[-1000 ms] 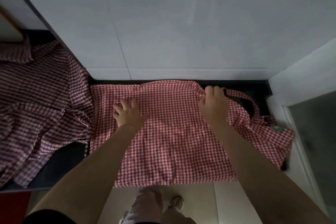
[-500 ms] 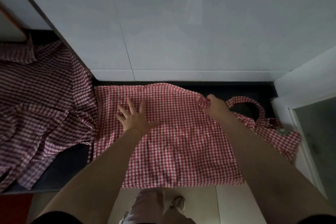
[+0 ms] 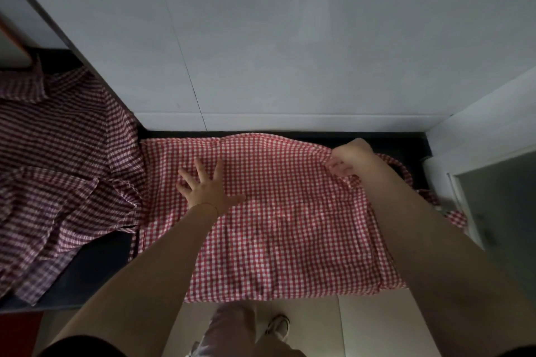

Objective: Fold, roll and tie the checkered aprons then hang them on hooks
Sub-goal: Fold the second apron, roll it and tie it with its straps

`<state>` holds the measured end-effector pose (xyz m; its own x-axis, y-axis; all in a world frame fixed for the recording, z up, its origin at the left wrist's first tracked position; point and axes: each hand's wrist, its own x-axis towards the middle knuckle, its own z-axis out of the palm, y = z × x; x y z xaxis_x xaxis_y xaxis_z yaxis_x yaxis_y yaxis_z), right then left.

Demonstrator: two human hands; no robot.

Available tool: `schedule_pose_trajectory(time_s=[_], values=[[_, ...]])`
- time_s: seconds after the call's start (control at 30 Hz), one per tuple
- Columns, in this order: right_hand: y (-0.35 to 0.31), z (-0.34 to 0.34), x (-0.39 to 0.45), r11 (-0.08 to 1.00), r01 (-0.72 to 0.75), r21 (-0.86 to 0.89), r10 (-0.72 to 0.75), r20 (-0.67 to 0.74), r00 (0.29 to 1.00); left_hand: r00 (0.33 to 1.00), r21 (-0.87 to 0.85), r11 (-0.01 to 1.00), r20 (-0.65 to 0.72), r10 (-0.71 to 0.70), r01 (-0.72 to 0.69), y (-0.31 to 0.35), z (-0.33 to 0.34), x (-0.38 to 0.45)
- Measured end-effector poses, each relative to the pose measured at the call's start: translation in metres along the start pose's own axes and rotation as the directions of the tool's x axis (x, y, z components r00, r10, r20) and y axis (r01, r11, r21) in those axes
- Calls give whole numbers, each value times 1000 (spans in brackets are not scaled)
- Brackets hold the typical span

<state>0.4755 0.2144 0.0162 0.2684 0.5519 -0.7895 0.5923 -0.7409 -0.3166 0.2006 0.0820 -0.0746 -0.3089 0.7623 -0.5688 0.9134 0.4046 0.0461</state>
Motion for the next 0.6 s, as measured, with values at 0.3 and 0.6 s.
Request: schedule_pose_trajectory(time_s=[0.3,0.6], values=[[-15,-8,0,907,156,-390,-332,-437,836,1000,-17,1000,9,-7,7,0,1,2],[-15,8,0,928,305,-214,-371,-588,719,1000,-34,999,-15,19,-19,1,2,2]])
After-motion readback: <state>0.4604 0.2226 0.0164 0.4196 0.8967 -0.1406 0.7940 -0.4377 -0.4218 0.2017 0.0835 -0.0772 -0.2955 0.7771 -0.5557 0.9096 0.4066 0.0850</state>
